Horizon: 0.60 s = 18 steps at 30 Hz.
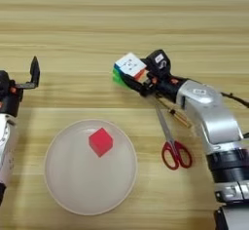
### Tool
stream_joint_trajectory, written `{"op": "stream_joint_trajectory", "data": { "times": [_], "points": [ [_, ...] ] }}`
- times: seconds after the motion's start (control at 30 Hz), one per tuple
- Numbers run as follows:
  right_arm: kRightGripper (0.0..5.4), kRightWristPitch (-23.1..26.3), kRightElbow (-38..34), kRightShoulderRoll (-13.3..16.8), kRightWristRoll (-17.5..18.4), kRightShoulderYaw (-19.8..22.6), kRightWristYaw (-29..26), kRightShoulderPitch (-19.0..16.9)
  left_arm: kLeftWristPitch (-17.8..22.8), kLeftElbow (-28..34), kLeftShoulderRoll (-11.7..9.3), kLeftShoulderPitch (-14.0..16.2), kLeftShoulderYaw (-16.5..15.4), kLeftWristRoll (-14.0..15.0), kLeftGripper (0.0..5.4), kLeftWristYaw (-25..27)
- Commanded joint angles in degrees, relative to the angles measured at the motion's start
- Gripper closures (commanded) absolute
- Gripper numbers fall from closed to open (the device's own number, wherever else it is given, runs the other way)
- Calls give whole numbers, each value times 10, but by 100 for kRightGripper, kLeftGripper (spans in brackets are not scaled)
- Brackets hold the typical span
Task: Move the objects on the table
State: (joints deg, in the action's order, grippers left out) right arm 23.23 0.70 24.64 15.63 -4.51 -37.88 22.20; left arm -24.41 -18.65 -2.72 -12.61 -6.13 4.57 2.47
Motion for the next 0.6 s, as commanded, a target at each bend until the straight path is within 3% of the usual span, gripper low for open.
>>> {"op": "stream_joint_trajectory", "data": {
  "times": [0.03, 0.6],
  "points": [
    [208, 0, 19, -14, -14, -20, -4, 16, 0, 6, 5, -1, 4, -6, 0, -4],
    [208, -26, 86, -56, -50, -58, -15, -10, 0, 9, 4, 2, 4, -5, 0, -5]
  ]
}}
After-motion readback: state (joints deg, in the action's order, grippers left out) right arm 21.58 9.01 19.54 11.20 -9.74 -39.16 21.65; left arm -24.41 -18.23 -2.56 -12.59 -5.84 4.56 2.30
